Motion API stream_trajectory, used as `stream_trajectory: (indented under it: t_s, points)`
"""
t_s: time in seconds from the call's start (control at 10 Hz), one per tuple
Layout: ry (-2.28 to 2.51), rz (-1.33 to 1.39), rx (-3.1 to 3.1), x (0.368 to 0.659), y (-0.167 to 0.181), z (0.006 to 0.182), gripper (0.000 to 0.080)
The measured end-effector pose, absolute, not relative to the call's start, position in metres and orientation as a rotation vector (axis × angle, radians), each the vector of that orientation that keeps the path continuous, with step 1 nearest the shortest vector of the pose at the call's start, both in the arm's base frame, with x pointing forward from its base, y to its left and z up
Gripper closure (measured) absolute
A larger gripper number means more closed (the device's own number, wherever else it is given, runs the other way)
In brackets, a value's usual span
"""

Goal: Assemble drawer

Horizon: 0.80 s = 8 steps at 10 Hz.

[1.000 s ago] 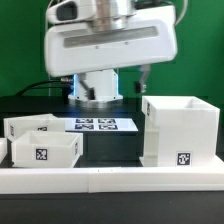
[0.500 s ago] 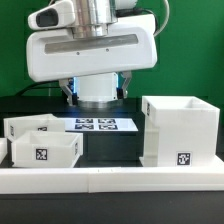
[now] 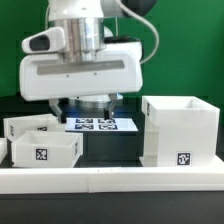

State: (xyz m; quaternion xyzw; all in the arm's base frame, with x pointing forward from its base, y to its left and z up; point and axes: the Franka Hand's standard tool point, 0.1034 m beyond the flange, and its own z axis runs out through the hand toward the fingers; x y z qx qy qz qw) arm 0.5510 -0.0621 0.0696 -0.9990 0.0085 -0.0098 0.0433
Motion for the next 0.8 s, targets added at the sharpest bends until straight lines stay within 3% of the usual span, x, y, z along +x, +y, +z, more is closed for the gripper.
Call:
stream_trajectory:
  t_s: [0.4,0.8]
  points:
    - [0.043,-0.021,-3.056,0.546,-0.073,0.045,0.015]
    - [0.062,-0.022,-3.053,0.544,-0.073,0.041,0.015]
